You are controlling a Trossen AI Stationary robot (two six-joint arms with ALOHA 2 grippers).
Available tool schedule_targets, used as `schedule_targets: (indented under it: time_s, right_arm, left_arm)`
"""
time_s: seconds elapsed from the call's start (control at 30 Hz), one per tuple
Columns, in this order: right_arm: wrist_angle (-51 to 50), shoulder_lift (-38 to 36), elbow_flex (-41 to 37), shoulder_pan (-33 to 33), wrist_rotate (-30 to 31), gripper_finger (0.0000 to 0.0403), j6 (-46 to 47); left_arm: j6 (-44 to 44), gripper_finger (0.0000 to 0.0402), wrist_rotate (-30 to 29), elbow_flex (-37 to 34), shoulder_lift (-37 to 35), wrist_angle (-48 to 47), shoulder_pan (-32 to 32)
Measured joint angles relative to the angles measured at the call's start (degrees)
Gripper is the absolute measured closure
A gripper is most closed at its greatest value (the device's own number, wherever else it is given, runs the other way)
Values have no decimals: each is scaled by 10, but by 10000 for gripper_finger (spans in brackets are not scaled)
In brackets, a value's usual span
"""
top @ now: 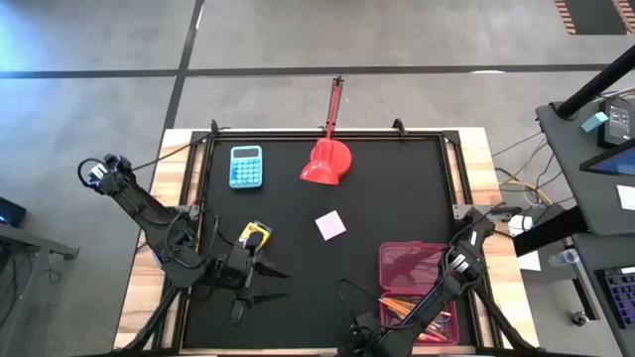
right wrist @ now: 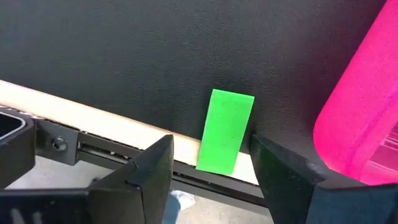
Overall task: Pack school essentials
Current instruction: Put the green eraser into the pink supply box
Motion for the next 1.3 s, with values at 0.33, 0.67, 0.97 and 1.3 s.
schedule_targets:
  time_s: [0.33,0.67,0.97,1.3]
  right_arm:
    - [3,-3,-20,1,15,227,14]
    - [0,-3,-32,1,15,277,7]
    - [-3,-2,-33,1,16,326,-26]
    - [-9,1,8,1,25,329,-149]
  left_arm:
    - [0,246,0,0,0,0,0]
    - [16,246,0,0,0,0,0]
    - [17,246,0,0,0,0,0]
    - [17,246,0,0,0,0,0]
